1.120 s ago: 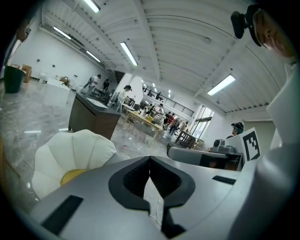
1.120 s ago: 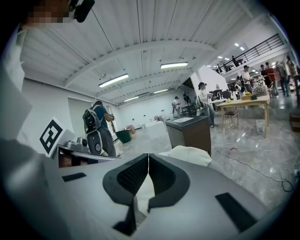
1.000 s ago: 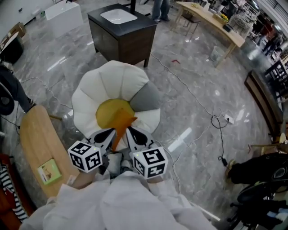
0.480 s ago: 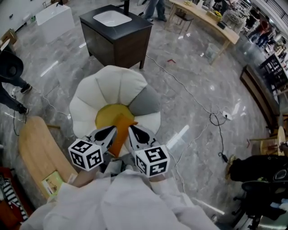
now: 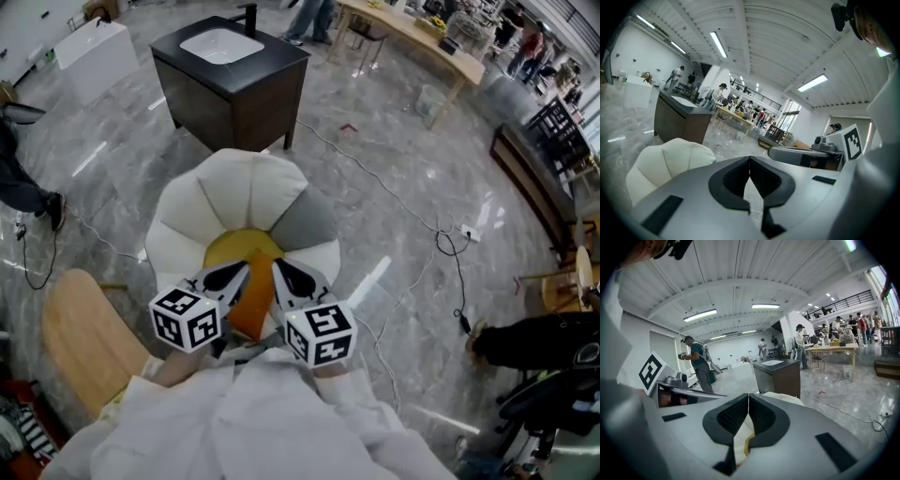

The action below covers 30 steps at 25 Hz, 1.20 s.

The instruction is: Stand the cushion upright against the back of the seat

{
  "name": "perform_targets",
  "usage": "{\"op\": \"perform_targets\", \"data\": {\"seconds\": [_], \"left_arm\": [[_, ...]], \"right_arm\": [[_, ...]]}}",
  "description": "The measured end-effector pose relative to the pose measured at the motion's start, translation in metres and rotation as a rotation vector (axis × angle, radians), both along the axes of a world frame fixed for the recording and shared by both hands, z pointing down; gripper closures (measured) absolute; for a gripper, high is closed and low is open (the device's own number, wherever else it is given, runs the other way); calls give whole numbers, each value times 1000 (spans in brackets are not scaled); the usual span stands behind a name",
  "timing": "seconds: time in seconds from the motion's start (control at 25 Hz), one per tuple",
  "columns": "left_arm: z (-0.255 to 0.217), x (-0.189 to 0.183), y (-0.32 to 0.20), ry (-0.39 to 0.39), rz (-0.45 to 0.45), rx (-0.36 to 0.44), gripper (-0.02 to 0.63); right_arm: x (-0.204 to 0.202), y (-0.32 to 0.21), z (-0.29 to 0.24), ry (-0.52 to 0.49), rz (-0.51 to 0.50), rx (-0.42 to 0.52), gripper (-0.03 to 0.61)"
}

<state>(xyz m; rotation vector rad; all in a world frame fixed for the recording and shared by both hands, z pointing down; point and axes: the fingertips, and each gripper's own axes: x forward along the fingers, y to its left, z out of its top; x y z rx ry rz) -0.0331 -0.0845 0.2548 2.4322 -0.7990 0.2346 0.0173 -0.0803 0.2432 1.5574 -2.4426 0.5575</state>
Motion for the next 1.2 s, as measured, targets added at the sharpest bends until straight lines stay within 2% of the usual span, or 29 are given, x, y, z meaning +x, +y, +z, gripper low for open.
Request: {"op": "perform_targets", "data": {"seconds": [0.24,0.68,1.2], "left_arm": [[1,-5,-10,18,1,-10,606],[1,13,-17,23,-3,-10,606],[5,31,-18,29,7,-29,606]], "right_arm": [[-6,-2,8,17,19,-35,565],[15,-11,3,-15,10,-13,565],[23,-11,15,-65,-10,-44,565]]}}
